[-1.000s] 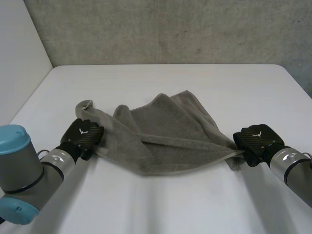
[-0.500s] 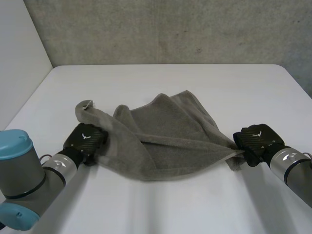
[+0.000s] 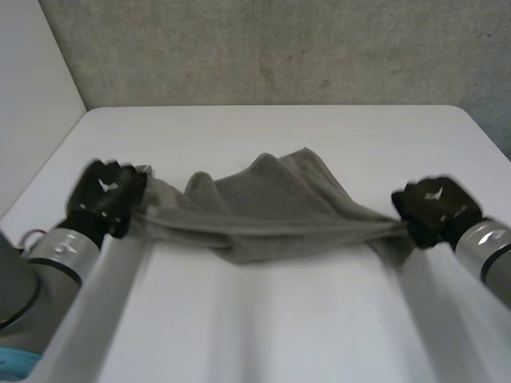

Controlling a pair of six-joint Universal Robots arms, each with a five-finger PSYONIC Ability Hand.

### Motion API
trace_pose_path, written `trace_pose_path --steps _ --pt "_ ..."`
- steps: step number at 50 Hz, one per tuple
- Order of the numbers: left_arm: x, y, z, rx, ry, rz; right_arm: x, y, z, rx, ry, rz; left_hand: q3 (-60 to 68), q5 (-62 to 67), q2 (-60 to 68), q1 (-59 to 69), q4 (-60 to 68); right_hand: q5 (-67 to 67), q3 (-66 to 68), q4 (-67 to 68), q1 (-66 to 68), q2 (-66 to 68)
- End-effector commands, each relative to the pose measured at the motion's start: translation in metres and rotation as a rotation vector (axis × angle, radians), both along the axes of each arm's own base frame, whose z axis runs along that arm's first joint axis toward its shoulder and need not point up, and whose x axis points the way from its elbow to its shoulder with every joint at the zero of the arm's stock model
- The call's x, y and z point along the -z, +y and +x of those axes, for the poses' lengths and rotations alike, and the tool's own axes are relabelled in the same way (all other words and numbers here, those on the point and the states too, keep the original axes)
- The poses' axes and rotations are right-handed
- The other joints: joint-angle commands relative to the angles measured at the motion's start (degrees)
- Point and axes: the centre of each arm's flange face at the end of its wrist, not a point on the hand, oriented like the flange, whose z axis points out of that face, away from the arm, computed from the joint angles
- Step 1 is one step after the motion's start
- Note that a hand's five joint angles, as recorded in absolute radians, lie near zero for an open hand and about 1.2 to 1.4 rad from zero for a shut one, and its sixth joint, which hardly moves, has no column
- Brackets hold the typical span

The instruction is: Fold the laundry

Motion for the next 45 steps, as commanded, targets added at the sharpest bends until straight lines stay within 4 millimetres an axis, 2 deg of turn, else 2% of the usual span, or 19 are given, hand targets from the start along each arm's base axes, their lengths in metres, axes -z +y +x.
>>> trace_pose_path --steps 1,3,4,6,9,13,16,18,22,26,28,33,35,38,40,41,43,44,45 --pt "-0.072 0.022 0.007 -0.015 0.050 -0.213 -0.100 0.012 -0.001 0.001 -0.042 -0.249 10.4 12.0 10.3 13.2 10.2 2.0 2.9 3.0 3.7 2.8" --pt "-0.106 0.031 0.010 -0.019 0.071 -0.302 -0.118 0.015 -0.001 0.000 -0.051 -0.286 10.4 12.0 10.3 13.2 10.2 2.0 2.9 3.0 3.7 2.8" --pt "-0.107 0.031 0.010 -0.019 0.071 -0.302 -0.118 0.015 -0.001 0.000 -0.051 -0.286 10.4 12.0 10.3 13.2 10.2 2.0 2.9 3.0 3.7 2.8" --pt "-0.129 0.037 0.011 -0.019 0.084 -0.343 -0.154 0.021 -0.001 -0.001 -0.061 -0.352 10.4 12.0 10.3 13.2 10.2 2.0 2.9 3.0 3.7 2.8" --pt "-0.134 0.039 0.011 -0.019 0.084 -0.343 -0.178 0.026 -0.001 -0.005 -0.063 -0.379 10.4 12.0 10.3 13.2 10.2 2.0 2.9 3.0 3.7 2.8" --pt "-0.137 0.035 0.012 -0.037 0.081 -0.315 -0.188 0.029 -0.001 -0.011 -0.049 -0.357 10.4 12.0 10.3 13.2 10.2 2.0 2.9 3.0 3.7 2.8" --pt "-0.125 0.024 0.013 -0.060 0.071 -0.266 -0.177 0.021 0.000 -0.016 -0.030 -0.259 10.4 12.0 10.3 13.2 10.2 2.0 2.9 3.0 3.7 2.8" --pt "-0.115 0.016 0.011 -0.067 0.061 -0.225 -0.147 0.001 0.004 -0.031 0.028 -0.127 10.4 12.0 10.3 13.2 10.2 2.0 2.9 3.0 3.7 2.8" --pt "-0.077 -0.010 0.006 -0.067 0.026 -0.099 -0.120 -0.012 0.011 -0.074 0.120 -0.039 10.4 12.0 10.3 13.2 10.2 2.0 2.9 3.0 3.7 2.8" --pt "-0.054 -0.030 0.001 -0.067 0.006 -0.026 -0.083 -0.021 0.043 -0.193 0.255 0.028 10.4 12.0 10.3 13.2 10.2 2.0 2.9 3.0 3.7 2.8" --pt "-0.035 -0.051 -0.005 -0.064 -0.009 0.019 -0.074 -0.027 0.051 -0.202 0.279 0.035 10.4 12.0 10.3 13.2 10.2 2.0 2.9 3.0 3.7 2.8" --pt "-0.020 -0.086 -0.016 -0.055 -0.013 0.030 -0.059 -0.057 0.067 -0.162 0.310 0.002 10.4 12.0 10.3 13.2 10.2 2.0 2.9 3.0 3.7 2.8" --pt "-0.020 -0.099 -0.019 -0.055 -0.009 0.012 -0.063 -0.090 0.075 -0.099 0.298 -0.109 10.4 12.0 10.3 13.2 10.2 2.0 2.9 3.0 3.7 2.8" --pt "-0.040 -0.124 -0.027 -0.060 0.023 -0.078 -0.075 -0.105 0.081 -0.067 0.273 -0.208 10.4 12.0 10.3 13.2 10.2 2.0 2.9 3.0 3.7 2.8" --pt "-0.085 -0.141 -0.035 -0.064 0.092 -0.227 -0.119 -0.125 0.095 -0.007 0.184 -0.465 10.4 12.0 10.3 13.2 10.2 2.0 2.9 3.0 3.7 2.8" --pt "-0.085 -0.141 -0.035 -0.064 0.092 -0.228 -0.119 -0.125 0.095 -0.006 0.184 -0.466 10.4 12.0 10.3 13.2 10.2 2.0 2.9 3.0 3.7 2.8" --pt "-0.140 -0.146 -0.044 -0.054 0.237 -0.411 -0.169 -0.130 0.101 0.039 0.068 -0.714 10.4 12.0 10.3 13.2 10.2 2.0 2.9 3.0 3.7 2.8" --pt "-0.140 -0.146 -0.044 -0.054 0.238 -0.412 -0.169 -0.130 0.101 0.040 0.068 -0.715 10.4 12.0 10.3 13.2 10.2 2.0 2.9 3.0 3.7 2.8" --pt "-0.167 -0.145 -0.045 -0.042 0.324 -0.498 -0.189 -0.129 0.101 0.053 0.020 -0.807 10.4 12.0 10.3 13.2 10.2 2.0 2.9 3.0 3.7 2.8"
